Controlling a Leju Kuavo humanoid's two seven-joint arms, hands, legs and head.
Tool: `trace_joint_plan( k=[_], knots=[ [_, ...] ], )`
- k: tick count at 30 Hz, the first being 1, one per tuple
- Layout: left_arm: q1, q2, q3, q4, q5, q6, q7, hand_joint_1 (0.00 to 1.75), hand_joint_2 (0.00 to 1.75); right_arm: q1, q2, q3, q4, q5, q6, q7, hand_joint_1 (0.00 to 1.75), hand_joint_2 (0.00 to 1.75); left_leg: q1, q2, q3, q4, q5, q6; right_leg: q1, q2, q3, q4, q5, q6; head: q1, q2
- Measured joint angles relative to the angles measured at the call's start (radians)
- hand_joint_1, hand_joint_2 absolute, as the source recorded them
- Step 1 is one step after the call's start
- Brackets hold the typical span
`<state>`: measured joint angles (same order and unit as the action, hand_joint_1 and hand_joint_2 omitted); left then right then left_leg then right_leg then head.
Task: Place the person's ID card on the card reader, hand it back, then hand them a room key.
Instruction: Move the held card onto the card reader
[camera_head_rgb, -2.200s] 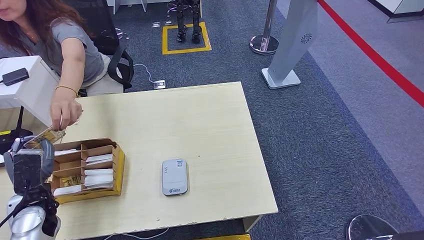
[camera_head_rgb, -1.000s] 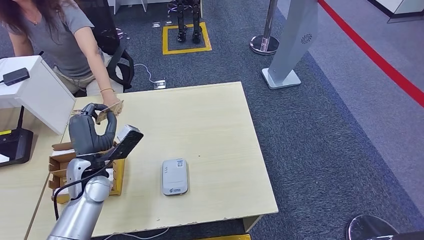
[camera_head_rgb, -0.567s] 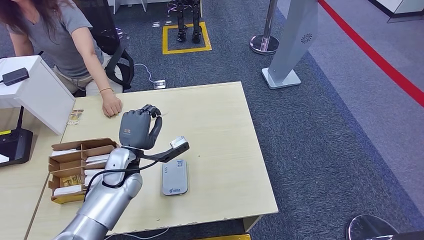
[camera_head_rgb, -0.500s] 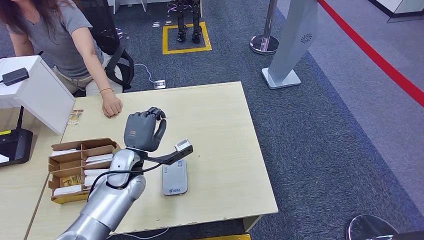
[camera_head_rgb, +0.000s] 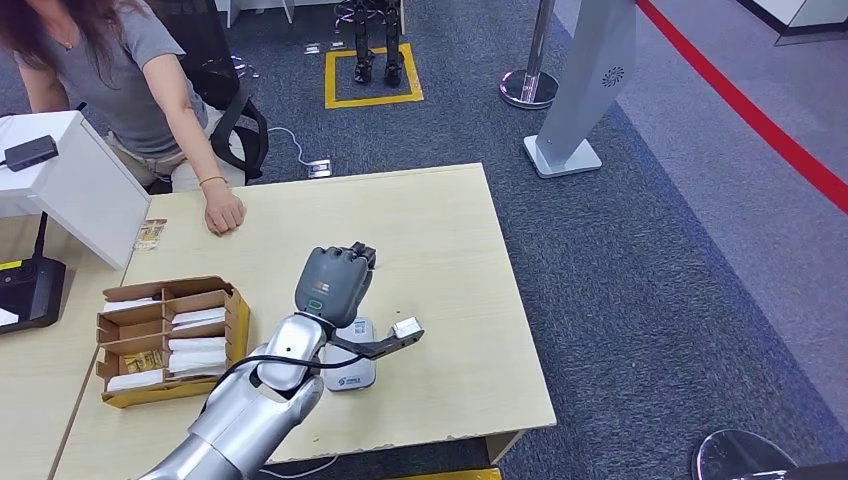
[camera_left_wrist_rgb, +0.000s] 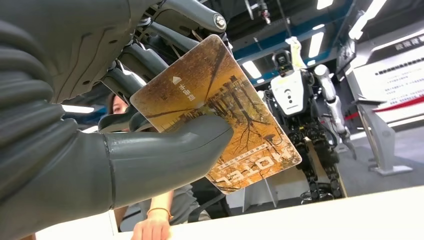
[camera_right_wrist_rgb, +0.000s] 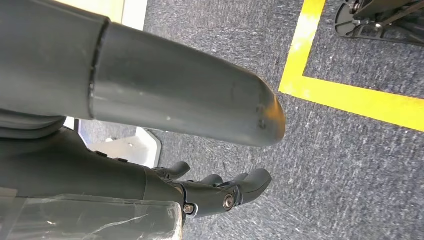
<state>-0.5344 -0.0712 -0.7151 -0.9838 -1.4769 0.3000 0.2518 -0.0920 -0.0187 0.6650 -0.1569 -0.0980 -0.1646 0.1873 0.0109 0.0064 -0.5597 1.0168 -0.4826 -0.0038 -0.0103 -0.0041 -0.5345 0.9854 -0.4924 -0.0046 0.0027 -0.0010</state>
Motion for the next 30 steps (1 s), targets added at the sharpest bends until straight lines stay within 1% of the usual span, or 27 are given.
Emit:
trace_joint_plan(
  k=[6, 11, 17, 24, 30],
  knots=[
    [0.042, 0.007, -0.045, -0.031, -0.057, -0.048, 0.041, 1.75, 1.75, 0.012, 0.0, -0.006, 0.002, -0.021, -0.008, -0.002, 0.0, 1.75, 0.0, 0.0, 0.0, 0.0, 0.0, 0.0, 0.0, 0.0, 0.0, 0.0, 0.0, 0.0, 0.0, 0.0],
    [0.082, 0.028, -0.068, -0.074, -0.089, -0.067, 0.075, 1.75, 1.75, 0.017, 0.0, -0.011, 0.003, -0.037, -0.012, -0.006, 0.0, 1.75, 0.0, 0.0, 0.0, 0.0, 0.0, 0.0, 0.0, 0.0, 0.0, 0.0, 0.0, 0.0, 0.0, 0.0],
    [0.119, 0.074, -0.096, -0.136, -0.094, -0.091, 0.097, 1.75, 1.75, 0.023, 0.0, -0.019, 0.004, -0.053, -0.019, -0.008, 0.0, 1.75, 0.0, 0.0, 0.0, 0.0, 0.0, 0.0, 0.0, 0.0, 0.0, 0.0, 0.0, 0.0, 0.0, 0.0],
    [0.142, 0.135, -0.149, -0.187, -0.095, -0.141, 0.161, 1.75, 1.75, 0.027, 0.0, -0.033, 0.004, -0.071, -0.024, -0.009, 0.0, 1.75, 0.0, 0.0, 0.0, 0.0, 0.0, 0.0, 0.0, 0.0, 0.0, 0.0, 0.0, 0.0, 0.0, 0.0],
    [0.161, 0.169, -0.168, -0.201, -0.095, -0.179, 0.165, 1.75, 1.75, 0.029, 0.0, -0.036, 0.004, -0.08, -0.025, -0.009, 0.0, 1.75, 0.0, 0.0, 0.0, 0.0, 0.0, 0.0, 0.0, 0.0, 0.0, 0.0, 0.0, 0.0, 0.0, 0.0]
  ],
)
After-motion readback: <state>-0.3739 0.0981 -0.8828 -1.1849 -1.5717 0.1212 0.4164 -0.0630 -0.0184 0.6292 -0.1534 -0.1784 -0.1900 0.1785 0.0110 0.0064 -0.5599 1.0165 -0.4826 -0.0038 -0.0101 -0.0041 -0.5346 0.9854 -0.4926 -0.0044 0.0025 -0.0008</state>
